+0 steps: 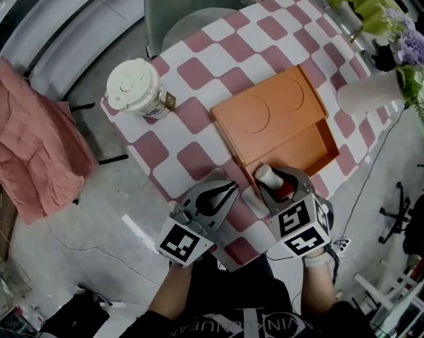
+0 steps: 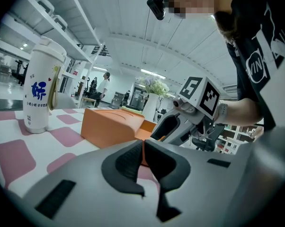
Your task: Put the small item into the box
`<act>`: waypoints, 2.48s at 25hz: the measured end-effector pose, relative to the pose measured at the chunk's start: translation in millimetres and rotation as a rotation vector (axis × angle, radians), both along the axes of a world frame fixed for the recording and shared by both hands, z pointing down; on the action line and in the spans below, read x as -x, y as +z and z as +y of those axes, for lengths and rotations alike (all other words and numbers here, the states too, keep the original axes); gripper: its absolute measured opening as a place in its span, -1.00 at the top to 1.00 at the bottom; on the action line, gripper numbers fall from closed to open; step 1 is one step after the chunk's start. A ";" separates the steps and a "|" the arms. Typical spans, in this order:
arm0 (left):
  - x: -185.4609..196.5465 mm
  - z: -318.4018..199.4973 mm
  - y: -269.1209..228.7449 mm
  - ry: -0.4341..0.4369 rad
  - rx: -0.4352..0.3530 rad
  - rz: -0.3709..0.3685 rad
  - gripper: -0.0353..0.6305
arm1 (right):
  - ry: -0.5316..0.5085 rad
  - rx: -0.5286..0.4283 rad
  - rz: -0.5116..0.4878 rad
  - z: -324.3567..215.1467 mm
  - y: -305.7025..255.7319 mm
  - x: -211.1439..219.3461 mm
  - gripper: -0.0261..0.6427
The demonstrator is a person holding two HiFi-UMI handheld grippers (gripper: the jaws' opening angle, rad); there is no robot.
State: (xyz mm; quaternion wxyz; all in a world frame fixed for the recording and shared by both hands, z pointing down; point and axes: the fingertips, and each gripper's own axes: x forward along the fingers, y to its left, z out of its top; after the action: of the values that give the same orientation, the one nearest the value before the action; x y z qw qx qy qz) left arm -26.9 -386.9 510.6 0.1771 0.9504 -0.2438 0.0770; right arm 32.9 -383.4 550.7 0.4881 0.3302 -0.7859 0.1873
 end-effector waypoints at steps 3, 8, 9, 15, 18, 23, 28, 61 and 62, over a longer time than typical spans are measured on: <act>1.6 0.5 0.4 -0.005 0.001 0.008 0.83 | -0.007 0.010 0.024 1.0 2.4 -1.3 0.44; 4.7 1.3 2.8 -0.013 0.011 0.012 0.83 | -0.019 0.005 0.038 0.3 6.3 -0.7 0.44; 4.8 1.5 3.0 -0.013 0.010 0.012 0.83 | -0.021 0.006 0.042 0.8 7.3 -1.1 0.44; 4.4 2.3 1.3 -0.019 0.009 0.018 0.83 | -0.025 0.002 0.049 3.1 8.7 -2.3 0.44; 3.4 5.2 2.6 -0.020 0.013 0.018 0.83 | -0.027 -0.008 0.048 3.5 8.4 -2.7 0.44; 2.0 10.3 4.6 -0.026 0.016 0.014 0.83 | -0.029 -0.036 0.052 5.7 5.8 -6.0 0.44; -0.2 13.7 3.8 -0.031 0.019 0.014 0.83 | -0.008 -0.064 0.003 4.8 -3.7 -5.7 0.42; 13.3 2.6 -92.8 -0.134 -0.115 0.053 0.83 | 0.148 -0.440 -0.510 12.0 -144.1 -5.6 0.90; 15.9 0.5 -97.5 -0.144 -0.118 0.059 0.83 | 0.150 -0.447 -0.521 11.5 -147.5 -5.7 0.90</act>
State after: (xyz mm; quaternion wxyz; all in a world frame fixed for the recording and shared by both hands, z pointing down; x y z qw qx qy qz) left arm -42.7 -386.4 413.1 0.1332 0.9410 -0.3104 0.0215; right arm 38.6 -371.9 403.1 0.1714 0.4269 -0.8792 0.1239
